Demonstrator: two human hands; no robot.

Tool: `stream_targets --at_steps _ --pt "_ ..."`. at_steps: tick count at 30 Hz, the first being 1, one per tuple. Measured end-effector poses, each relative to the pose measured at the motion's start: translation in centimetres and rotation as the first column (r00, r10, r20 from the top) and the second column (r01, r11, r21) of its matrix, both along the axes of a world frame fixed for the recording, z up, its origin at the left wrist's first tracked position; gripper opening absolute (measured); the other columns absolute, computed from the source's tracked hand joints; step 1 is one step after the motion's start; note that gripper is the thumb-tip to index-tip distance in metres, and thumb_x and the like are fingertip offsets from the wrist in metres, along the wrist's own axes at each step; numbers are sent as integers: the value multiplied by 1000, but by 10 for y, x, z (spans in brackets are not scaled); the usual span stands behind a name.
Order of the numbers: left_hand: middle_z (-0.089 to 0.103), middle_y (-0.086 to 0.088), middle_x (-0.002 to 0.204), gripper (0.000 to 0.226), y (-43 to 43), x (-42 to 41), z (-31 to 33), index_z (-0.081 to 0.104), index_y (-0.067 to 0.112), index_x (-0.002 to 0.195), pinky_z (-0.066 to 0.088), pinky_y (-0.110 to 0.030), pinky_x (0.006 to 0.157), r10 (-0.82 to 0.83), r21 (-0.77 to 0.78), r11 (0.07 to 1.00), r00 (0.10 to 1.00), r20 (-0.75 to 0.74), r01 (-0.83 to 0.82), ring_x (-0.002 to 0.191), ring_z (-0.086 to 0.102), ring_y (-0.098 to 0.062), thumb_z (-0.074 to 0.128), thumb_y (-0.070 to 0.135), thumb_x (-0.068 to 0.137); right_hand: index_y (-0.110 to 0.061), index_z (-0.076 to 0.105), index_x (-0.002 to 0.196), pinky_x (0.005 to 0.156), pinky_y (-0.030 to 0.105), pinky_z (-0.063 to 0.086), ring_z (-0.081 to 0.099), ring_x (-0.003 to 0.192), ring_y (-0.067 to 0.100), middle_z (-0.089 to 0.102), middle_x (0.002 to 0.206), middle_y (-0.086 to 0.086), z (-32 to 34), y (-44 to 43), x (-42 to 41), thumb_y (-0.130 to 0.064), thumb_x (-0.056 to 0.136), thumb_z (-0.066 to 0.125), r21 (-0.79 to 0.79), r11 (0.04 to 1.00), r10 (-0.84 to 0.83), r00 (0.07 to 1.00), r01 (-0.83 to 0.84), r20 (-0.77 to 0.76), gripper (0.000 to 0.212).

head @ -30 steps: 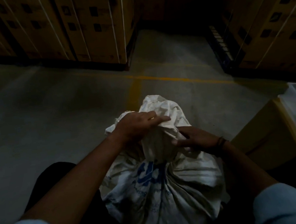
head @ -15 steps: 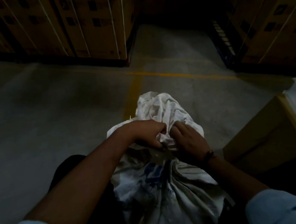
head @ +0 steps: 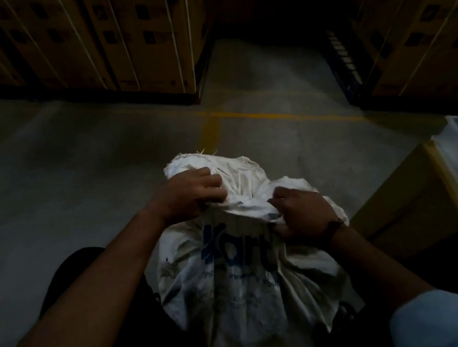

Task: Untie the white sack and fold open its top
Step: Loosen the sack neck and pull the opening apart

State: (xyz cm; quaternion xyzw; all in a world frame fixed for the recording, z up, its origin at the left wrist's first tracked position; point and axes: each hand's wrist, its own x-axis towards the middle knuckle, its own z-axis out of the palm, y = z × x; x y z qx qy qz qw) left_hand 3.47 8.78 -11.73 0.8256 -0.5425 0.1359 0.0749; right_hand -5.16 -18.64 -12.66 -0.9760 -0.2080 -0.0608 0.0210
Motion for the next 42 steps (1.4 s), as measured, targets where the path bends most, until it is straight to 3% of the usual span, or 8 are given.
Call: stream_targets --at_steps 9,12,15,19,26,31,36,42 --pt "11 -13 166 66 -51 -38 -11 49 24 118 5 -53 124 269 304 920 963 -35 -246 153 9 -33 57 71 73 -8 41 128 31 29 35 52 40 32 63 84 14 -38 11 -24 -27 80 40 -81 995 -53 992 63 112 52" --pt "36 -2 158 65 -72 -40 1 36 37 137 40 -47 112 268 77 963 916 -300 -257 139 44 -26 67 43 80 -7 38 133 40 31 39 56 47 31 64 88 14 -34 20 -27 -33 75 57 -76 994 -62 989 73 136 66" --pt "55 1 142 87 -79 -34 4 26 35 150 48 -38 102 344 322 928 754 -560 -185 122 57 -22 76 41 79 -8 36 141 73 39 44 59 87 31 59 111 11 -34 27 -35 -46 66 58 -48 997 -65 996 68 60 87" --pt "61 -2 134 54 -91 -50 -5 54 20 138 44 -34 94 770 727 531 605 -201 -435 125 57 -19 71 32 89 -7 19 151 101 48 38 43 124 38 43 140 20 -48 14 -33 -42 79 67 37 999 12 945 0 -326 94" --pt "56 -3 127 50 -72 -57 -13 63 23 129 42 -34 93 186 441 897 871 -454 38 118 51 -23 69 23 80 -20 56 119 89 41 44 52 109 30 55 120 8 -44 -1 -27 -67 69 56 -157 973 112 941 -169 -319 69" --pt "65 0 128 60 -57 -61 2 59 32 136 40 -26 82 288 428 902 812 -508 -52 113 61 -20 61 7 81 -16 29 146 89 37 47 60 110 34 62 124 14 -30 8 -31 -45 85 61 22 994 105 874 -108 -474 75" --pt "71 9 115 52 -24 -58 39 67 35 121 48 -33 90 255 321 941 844 -472 -105 107 62 -12 53 20 73 -33 43 132 79 34 51 64 99 26 68 113 -1 17 -25 -48 -75 72 50 3 1000 15 1000 -15 6 74" --pt "69 4 120 51 -36 -40 9 68 30 121 42 -25 87 348 342 922 769 -536 -180 113 61 -17 61 4 77 -39 30 141 96 42 46 56 116 28 58 127 1 -18 -59 -31 -82 60 48 -153 977 -179 958 146 -226 94"
